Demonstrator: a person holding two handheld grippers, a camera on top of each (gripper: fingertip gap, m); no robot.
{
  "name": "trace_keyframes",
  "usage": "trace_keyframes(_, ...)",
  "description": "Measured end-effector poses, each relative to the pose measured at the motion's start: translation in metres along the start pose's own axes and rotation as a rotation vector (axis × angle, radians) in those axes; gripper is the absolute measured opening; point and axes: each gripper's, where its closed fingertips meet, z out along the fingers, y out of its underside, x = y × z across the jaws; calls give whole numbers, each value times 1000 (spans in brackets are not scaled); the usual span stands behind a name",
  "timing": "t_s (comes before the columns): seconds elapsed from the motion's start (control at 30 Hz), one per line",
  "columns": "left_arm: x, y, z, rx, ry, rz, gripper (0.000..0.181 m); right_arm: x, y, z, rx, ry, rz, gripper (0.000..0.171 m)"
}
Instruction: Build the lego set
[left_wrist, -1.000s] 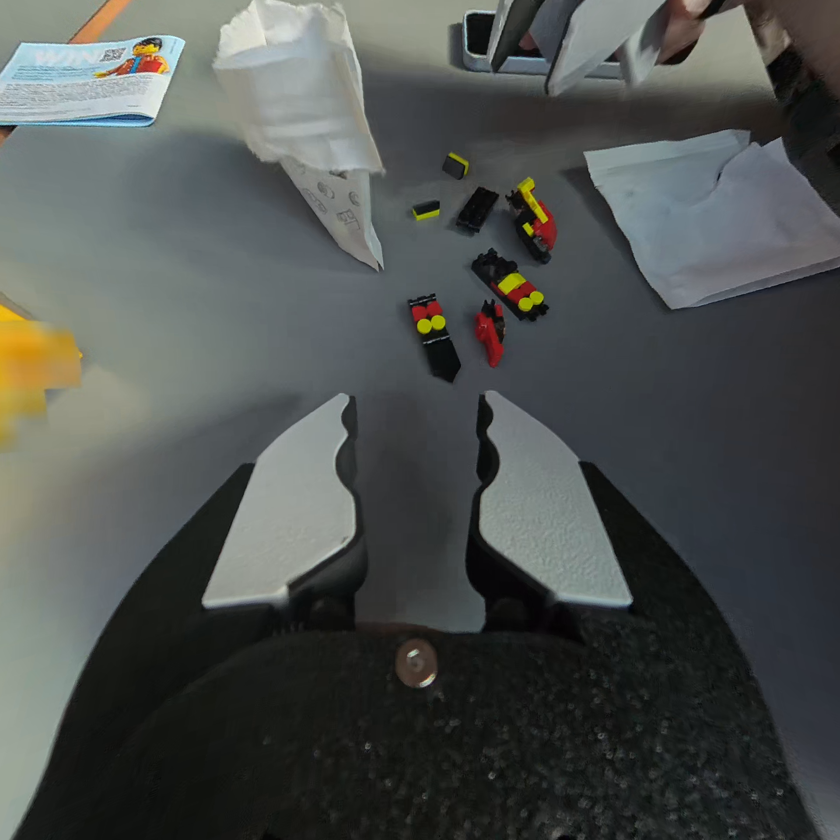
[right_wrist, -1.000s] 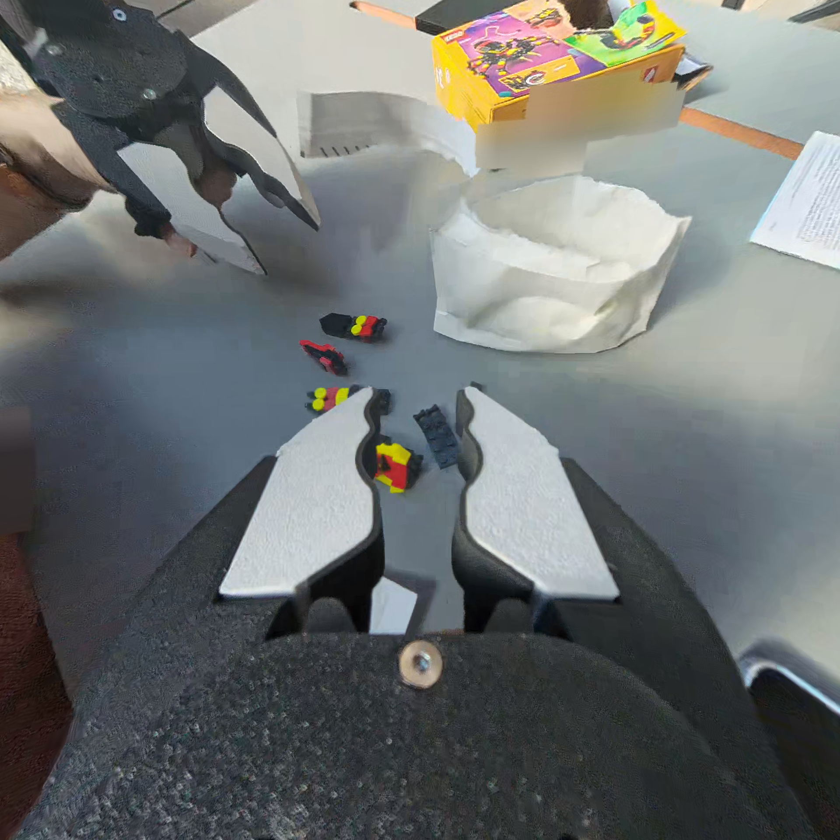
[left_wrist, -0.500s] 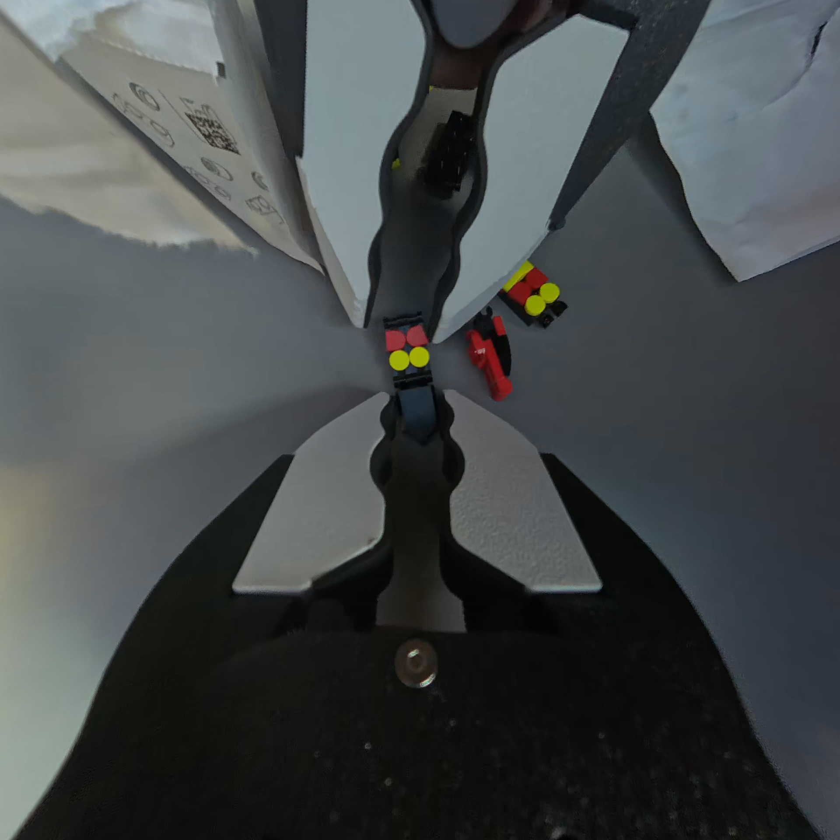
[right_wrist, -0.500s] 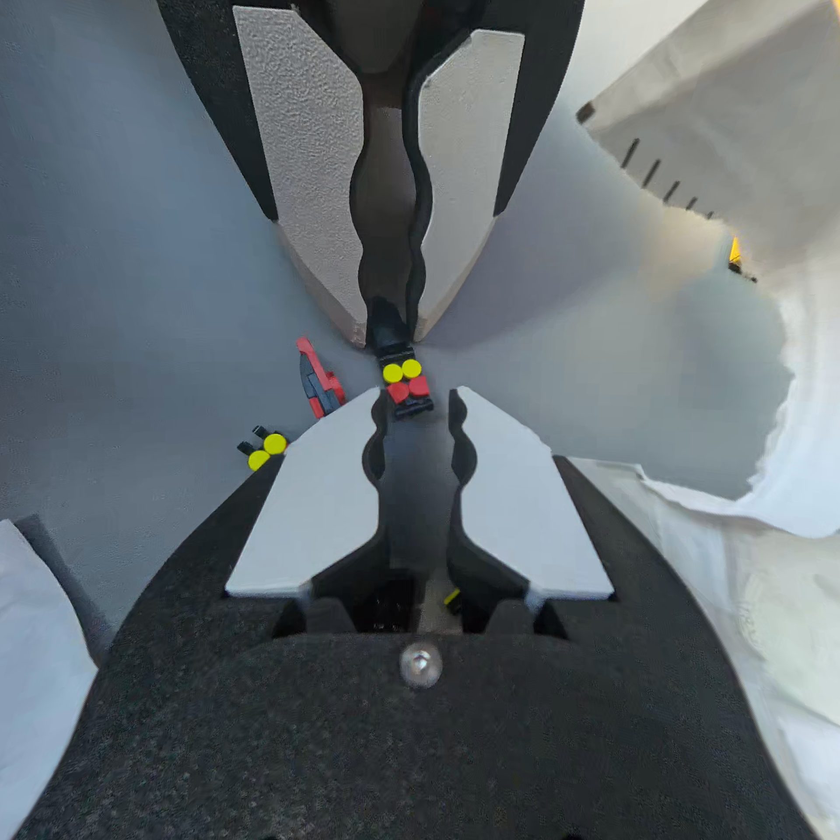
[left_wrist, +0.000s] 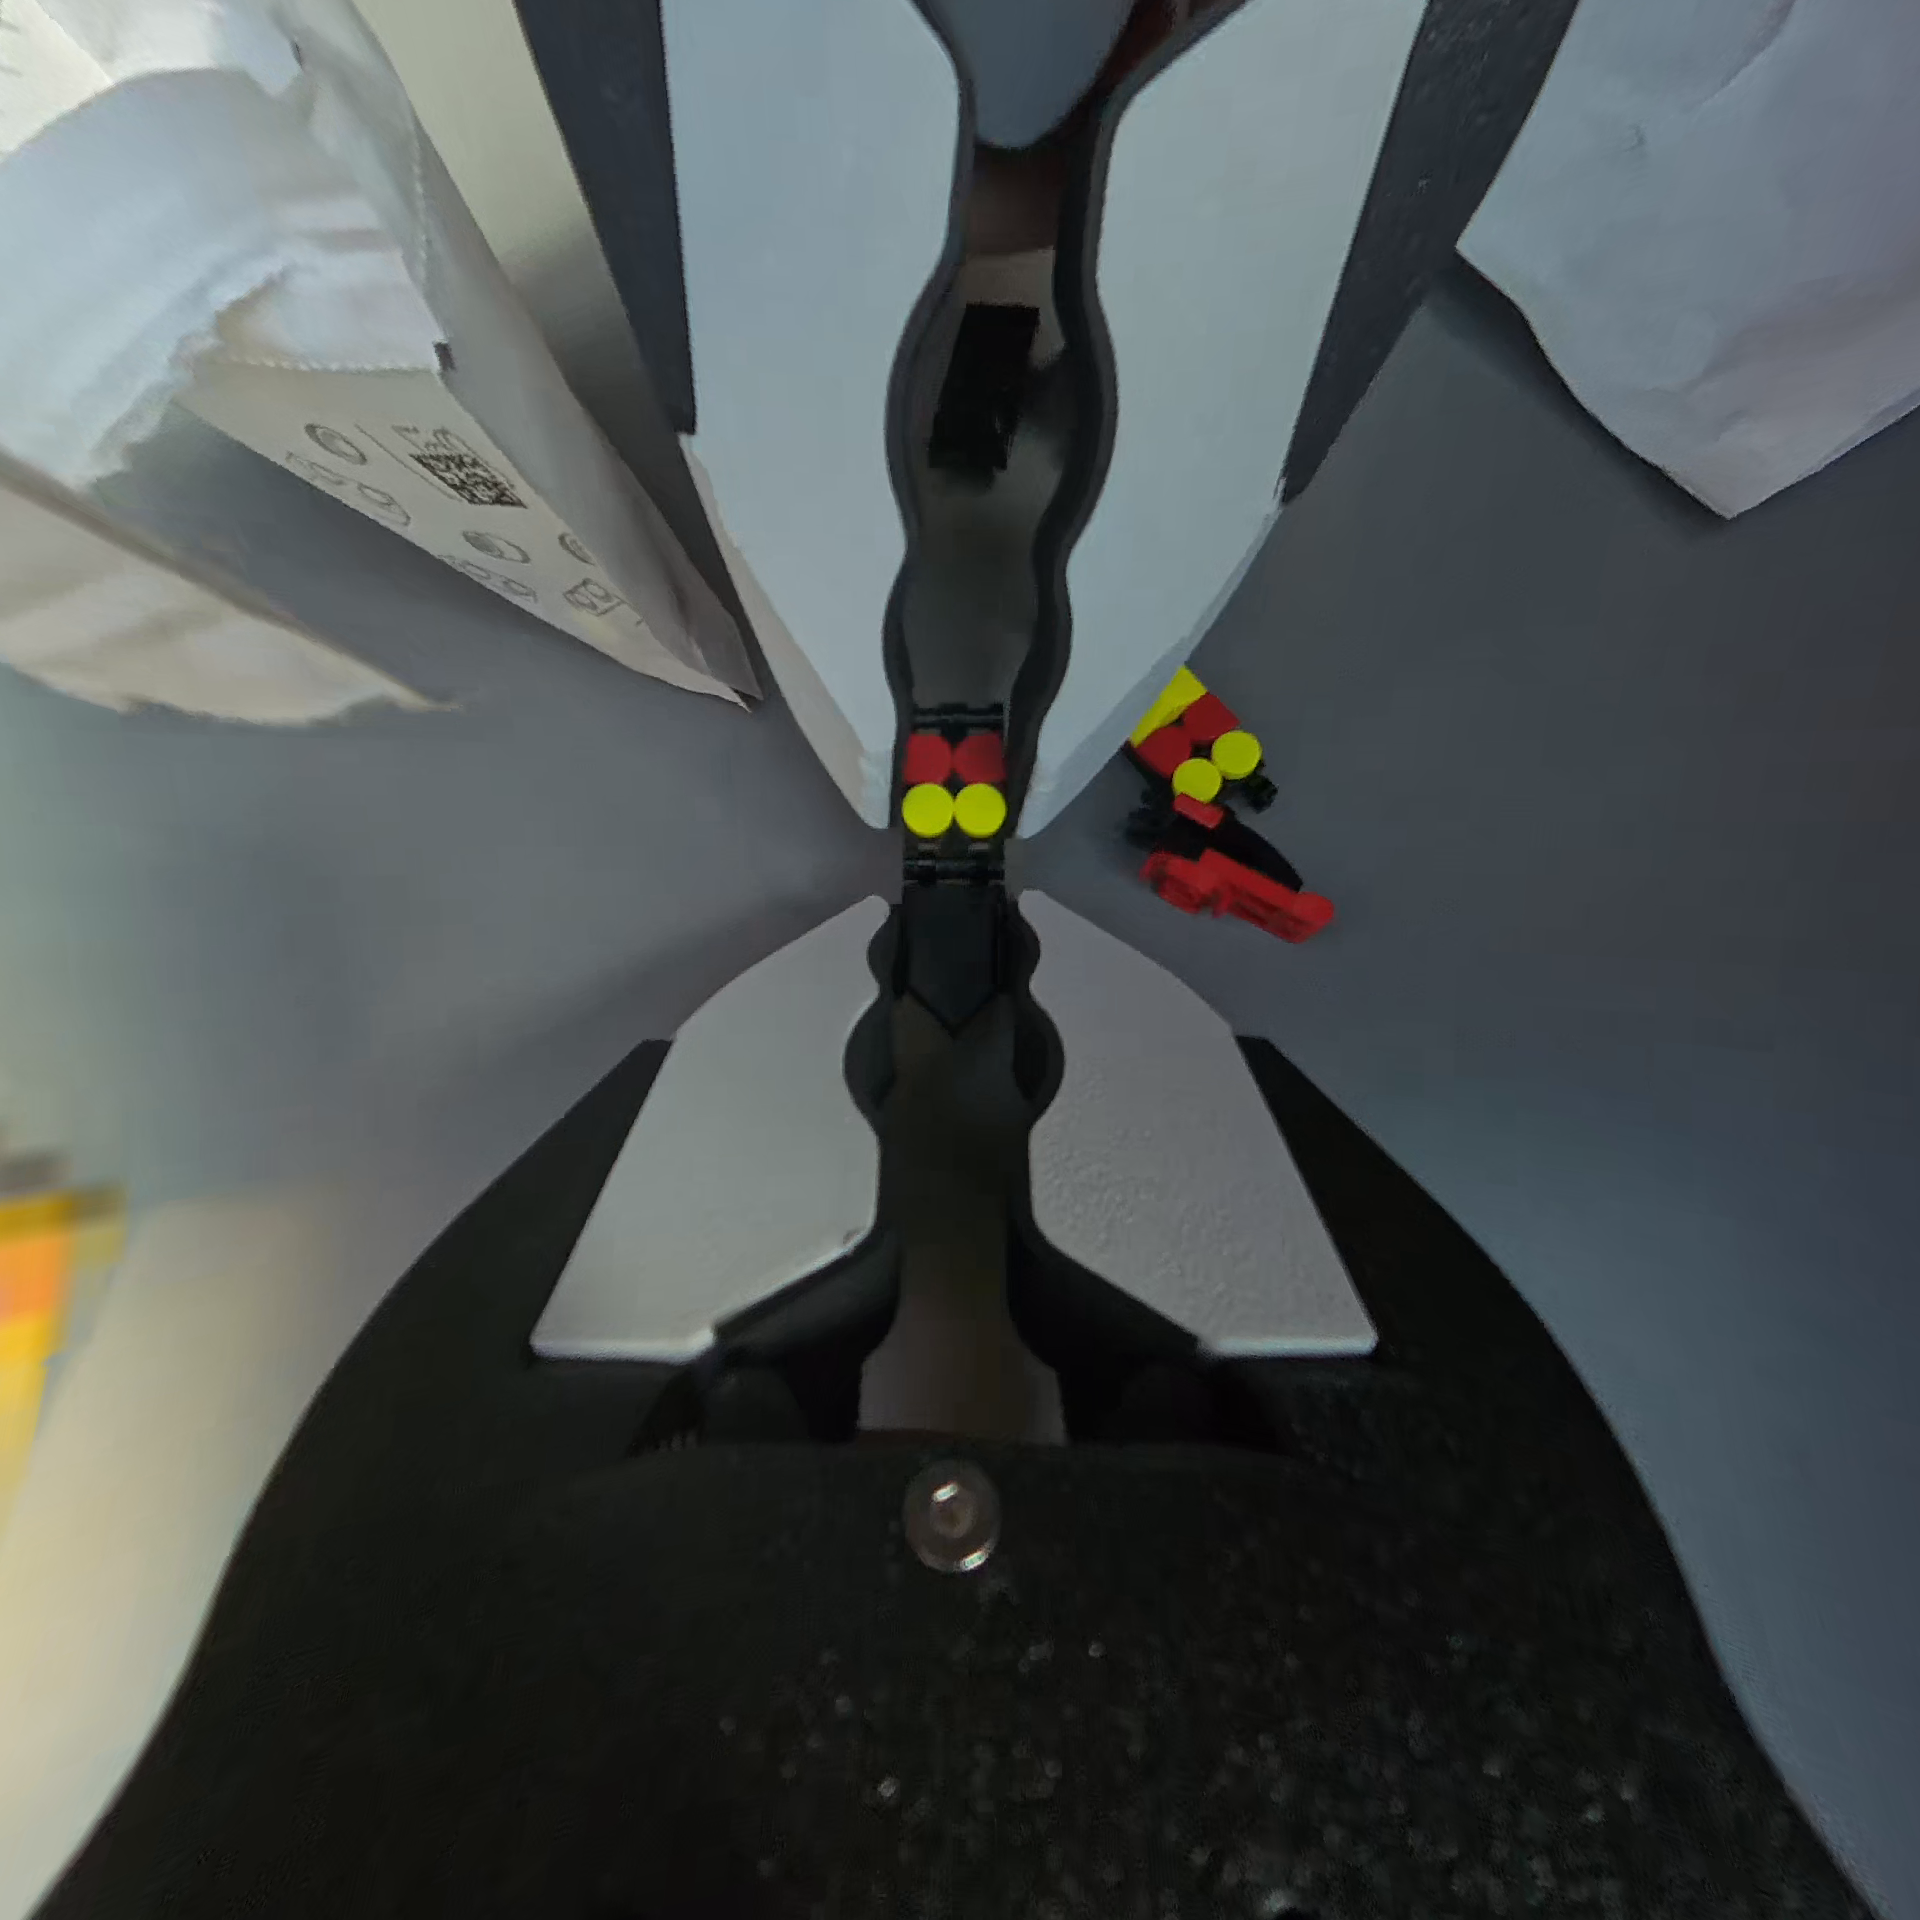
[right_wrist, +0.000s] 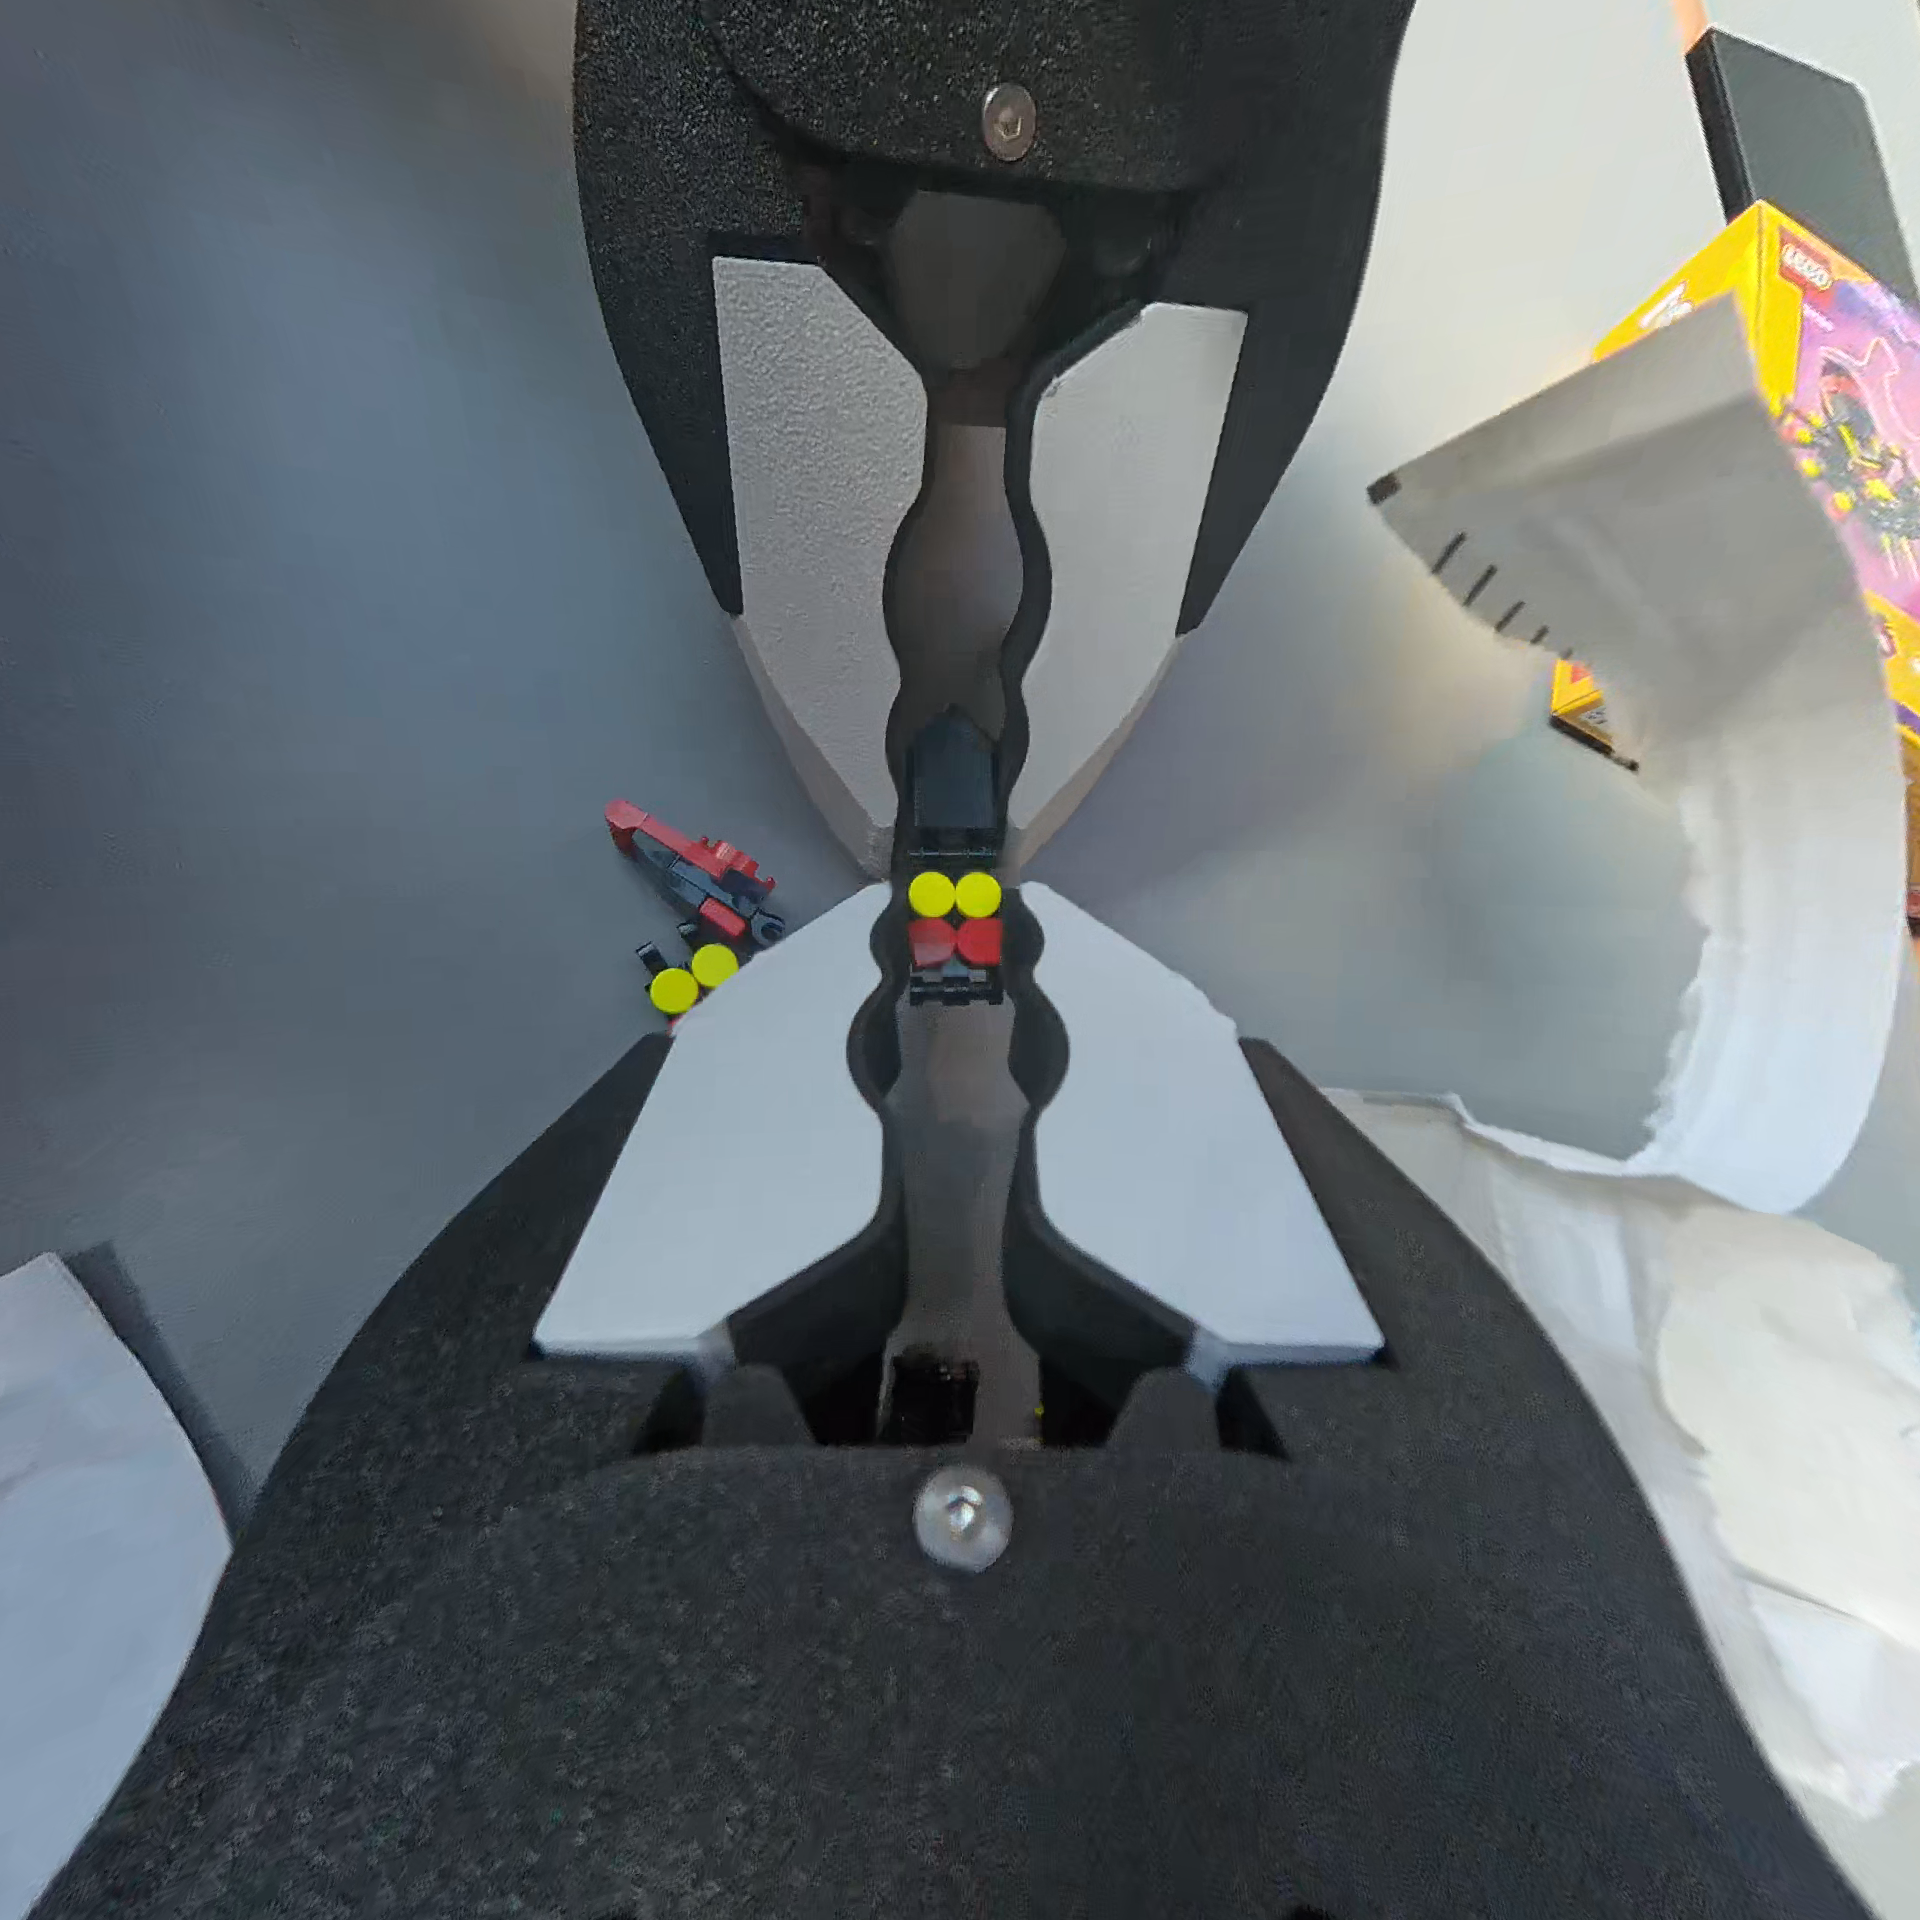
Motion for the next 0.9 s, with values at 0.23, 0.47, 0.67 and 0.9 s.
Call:
trace_keyframes(0.23, -10, -12, -8, 111, -122, -42, 17, 9, -2, -4, -12, 42, 179, 17)
trace_keyframes(0.47, -18, -31, -28, 291, -294, -206, 17, 17, -20, -20, 173, 93, 555, 19)
trace_keyframes(0.67, -17, -40, -31, 324, -327, -283, 17, 17, -20, -31, 206, 164, 620, 19)
trace_keyframes(0.9, 25, -50, -35, 405, 43, -191, 17, -9, -13, -40, 170, 138, 153, 17)
